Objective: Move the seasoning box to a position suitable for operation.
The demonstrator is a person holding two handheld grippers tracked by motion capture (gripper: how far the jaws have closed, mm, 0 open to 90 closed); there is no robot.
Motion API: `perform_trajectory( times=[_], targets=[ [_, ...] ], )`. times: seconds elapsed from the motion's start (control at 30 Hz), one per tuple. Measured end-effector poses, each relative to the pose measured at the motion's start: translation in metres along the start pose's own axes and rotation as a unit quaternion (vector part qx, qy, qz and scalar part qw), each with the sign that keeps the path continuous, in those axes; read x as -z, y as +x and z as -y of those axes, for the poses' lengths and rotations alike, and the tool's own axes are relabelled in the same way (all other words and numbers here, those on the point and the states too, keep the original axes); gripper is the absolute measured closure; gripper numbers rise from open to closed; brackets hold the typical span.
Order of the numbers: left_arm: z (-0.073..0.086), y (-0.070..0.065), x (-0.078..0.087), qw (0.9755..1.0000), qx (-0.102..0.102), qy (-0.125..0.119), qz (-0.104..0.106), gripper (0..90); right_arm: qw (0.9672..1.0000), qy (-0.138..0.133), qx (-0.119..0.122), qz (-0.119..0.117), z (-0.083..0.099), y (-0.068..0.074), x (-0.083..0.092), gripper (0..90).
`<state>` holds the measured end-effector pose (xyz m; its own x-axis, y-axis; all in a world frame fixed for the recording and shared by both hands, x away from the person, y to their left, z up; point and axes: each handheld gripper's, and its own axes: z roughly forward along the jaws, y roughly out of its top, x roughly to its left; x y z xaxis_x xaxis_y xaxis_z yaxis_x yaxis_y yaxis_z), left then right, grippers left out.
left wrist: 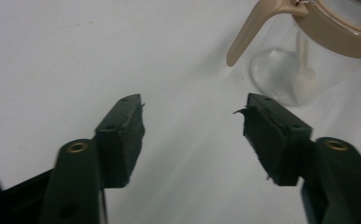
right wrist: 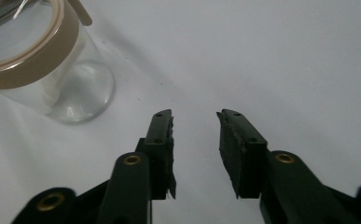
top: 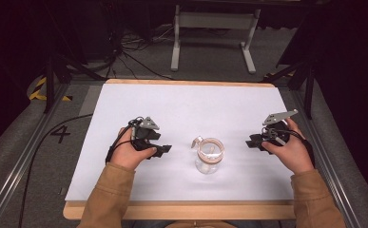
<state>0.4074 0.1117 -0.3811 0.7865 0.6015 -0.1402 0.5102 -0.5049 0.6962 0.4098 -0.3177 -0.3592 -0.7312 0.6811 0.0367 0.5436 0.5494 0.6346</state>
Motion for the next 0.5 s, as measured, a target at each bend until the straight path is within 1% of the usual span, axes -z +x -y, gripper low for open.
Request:
perform_trajectory(
  times=[0.03, 0.07, 0.1, 0.13, 0.2, 0.23, 0.27, 0.3, 0.33, 0.37, 0.4, 0.43, 0.47, 0.5],
  targets=[
    [-0.001, 0.000, 0.002, 1.0000, 0.002, 0.008, 0.004, 44.8, 1.0000, -0.001, -0.002, -0.001, 0.001, 0.000, 0.000, 73.2],
    [-0.001, 0.000, 0.002, 0.9999, 0.003, 0.008, 0.006, 47.1, 0.9999, -0.001, -0.002, -0.011, 0.001, 0.002, -0.001, 77.4],
    [-0.002, 0.000, 0.004, 0.9999, 0.003, 0.008, 0.008, 48.7, 0.9999, -0.004, 0.003, -0.016, 0.002, 0.004, -0.002, 81.2],
    [-0.003, 0.000, 0.004, 0.9999, 0.001, 0.004, 0.010, 51.4, 0.9998, 0.000, 0.002, -0.018, 0.002, 0.005, -0.003, 84.0],
    [-0.005, -0.002, 0.005, 0.9999, -0.004, -0.002, 0.016, 55.2, 0.9999, 0.004, 0.004, -0.014, 0.002, 0.007, -0.004, 88.2],
    [-0.006, -0.003, 0.005, 0.9997, -0.012, -0.002, 0.021, 58.7, 0.9999, 0.005, 0.005, -0.013, 0.002, 0.008, -0.004, 89.3],
    [-0.006, -0.005, 0.005, 0.9997, -0.010, -0.006, 0.022, 64.4, 0.9999, 0.006, 0.006, -0.014, 0.002, 0.009, -0.005, 89.4],
    [-0.007, -0.006, 0.004, 0.9996, -0.012, -0.007, 0.025, 70.4, 0.9999, 0.006, 0.007, -0.014, 0.003, 0.010, -0.005, 89.3],
    [-0.007, -0.006, 0.004, 0.9996, -0.012, -0.007, 0.025, 73.6, 0.9999, 0.006, 0.007, -0.014, 0.003, 0.010, -0.005, 89.3],
    [-0.009, -0.008, 0.004, 0.9996, -0.018, -0.006, 0.022, 73.6, 0.9998, 0.005, 0.010, -0.015, 0.003, 0.010, -0.005, 89.3],
    [-0.010, -0.009, 0.003, 0.9996, -0.021, -0.009, 0.019, 79.3, 0.9998, 0.007, 0.011, -0.017, 0.004, 0.012, -0.005, 89.3],
    [-0.012, -0.010, 0.003, 0.9993, -0.027, -0.015, 0.020, 79.3, 0.9998, 0.007, 0.011, -0.017, 0.004, 0.012, -0.005, 89.3],
    [-0.015, -0.015, 0.000, 0.9989, -0.031, -0.028, 0.023, 81.8, 0.9996, 0.008, 0.012, -0.022, 0.006, 0.014, -0.005, 89.5],
    [-0.015, -0.015, 0.000, 0.9989, -0.031, -0.028, 0.023, 83.0, 0.9996, 0.008, 0.012, -0.022, 0.006, 0.014, -0.005, 89.5]
  ],
)
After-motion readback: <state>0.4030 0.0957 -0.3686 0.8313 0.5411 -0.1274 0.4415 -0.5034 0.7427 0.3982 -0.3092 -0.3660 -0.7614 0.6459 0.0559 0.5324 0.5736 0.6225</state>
